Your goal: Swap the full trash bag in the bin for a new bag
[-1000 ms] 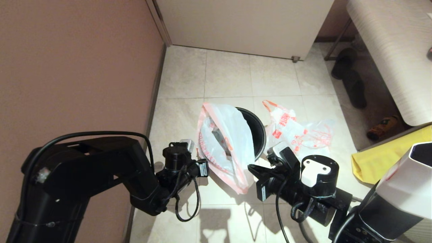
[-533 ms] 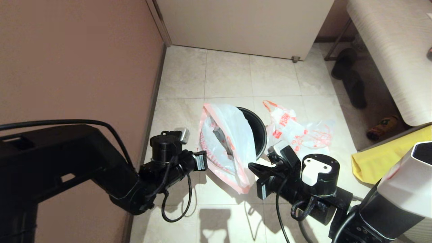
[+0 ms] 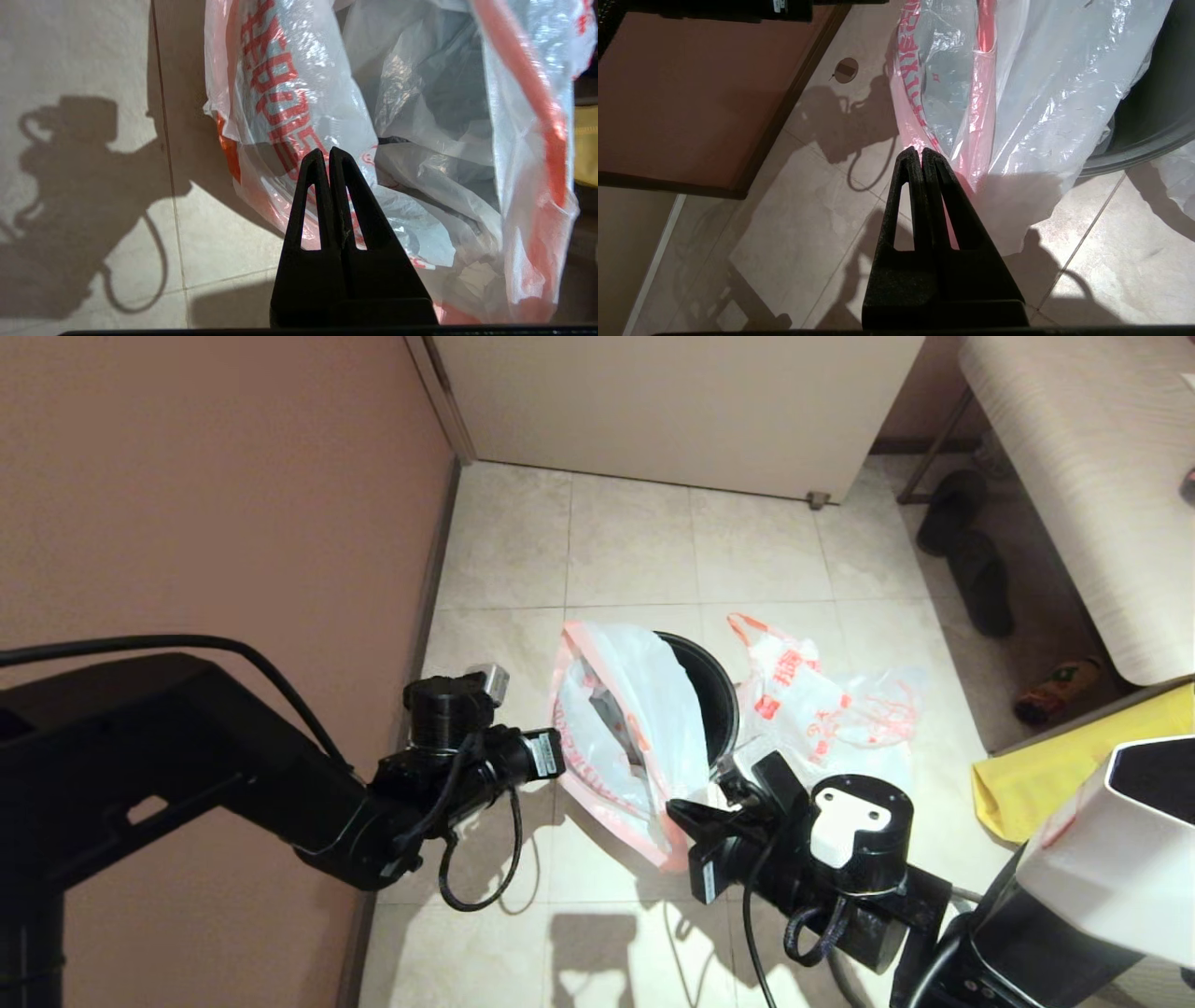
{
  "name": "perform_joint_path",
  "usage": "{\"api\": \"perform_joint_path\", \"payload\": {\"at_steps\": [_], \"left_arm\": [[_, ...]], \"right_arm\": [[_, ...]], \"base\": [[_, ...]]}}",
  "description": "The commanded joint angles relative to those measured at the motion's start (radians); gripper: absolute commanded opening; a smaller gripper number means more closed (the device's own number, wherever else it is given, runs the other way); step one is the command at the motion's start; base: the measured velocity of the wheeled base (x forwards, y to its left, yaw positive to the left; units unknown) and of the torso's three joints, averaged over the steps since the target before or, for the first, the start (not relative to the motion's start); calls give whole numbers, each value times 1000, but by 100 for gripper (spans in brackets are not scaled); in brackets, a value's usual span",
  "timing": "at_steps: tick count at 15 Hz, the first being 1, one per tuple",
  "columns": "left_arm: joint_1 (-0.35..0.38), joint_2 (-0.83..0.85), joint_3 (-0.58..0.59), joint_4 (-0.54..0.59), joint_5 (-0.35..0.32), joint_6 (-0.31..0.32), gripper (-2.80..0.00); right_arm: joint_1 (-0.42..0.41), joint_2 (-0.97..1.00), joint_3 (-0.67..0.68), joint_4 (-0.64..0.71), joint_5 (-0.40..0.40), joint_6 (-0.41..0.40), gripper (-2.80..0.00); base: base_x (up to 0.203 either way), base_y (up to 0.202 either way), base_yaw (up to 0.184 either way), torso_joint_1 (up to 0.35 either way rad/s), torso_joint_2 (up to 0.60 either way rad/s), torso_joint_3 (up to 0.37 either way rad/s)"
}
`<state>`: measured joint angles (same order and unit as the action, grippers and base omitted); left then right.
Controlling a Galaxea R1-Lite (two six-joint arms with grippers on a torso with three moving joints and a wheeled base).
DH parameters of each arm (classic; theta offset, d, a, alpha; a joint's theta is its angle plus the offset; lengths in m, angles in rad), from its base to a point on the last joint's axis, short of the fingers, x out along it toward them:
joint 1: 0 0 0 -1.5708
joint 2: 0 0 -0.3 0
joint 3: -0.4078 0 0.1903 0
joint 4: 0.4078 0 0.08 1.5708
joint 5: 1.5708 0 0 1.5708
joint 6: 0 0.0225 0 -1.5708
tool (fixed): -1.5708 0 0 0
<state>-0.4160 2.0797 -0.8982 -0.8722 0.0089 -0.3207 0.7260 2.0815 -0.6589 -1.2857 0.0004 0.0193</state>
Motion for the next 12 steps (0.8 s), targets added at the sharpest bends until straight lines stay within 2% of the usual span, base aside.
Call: {"api": "perform_joint_path", "payload": {"at_steps": [1, 2, 3, 7, 12], "left_arm": [[0, 19, -43, 55, 1, -21, -280], [-2, 16, -63, 100, 2, -45, -280], [-10, 1, -69, 123, 2, -58, 0], [-14, 31, -99, 136, 13, -70, 0], [-13, 166, -171, 78, 80, -72, 0]], "right_arm": [[3, 9, -4, -7, 0, 2, -280], [0, 9, -5, -7, 0, 2, -280], [-2, 9, -5, -7, 0, 2, -280], [-8, 9, -10, -7, 0, 2, -280], [-8, -4, -19, -7, 0, 4, -280]], "base": [[0, 0, 0, 0, 0, 0], [0, 0, 0, 0, 0, 0], [0, 0, 0, 0, 0, 0], [0, 0, 0, 0, 0, 0], [0, 0, 0, 0, 0, 0]]}}
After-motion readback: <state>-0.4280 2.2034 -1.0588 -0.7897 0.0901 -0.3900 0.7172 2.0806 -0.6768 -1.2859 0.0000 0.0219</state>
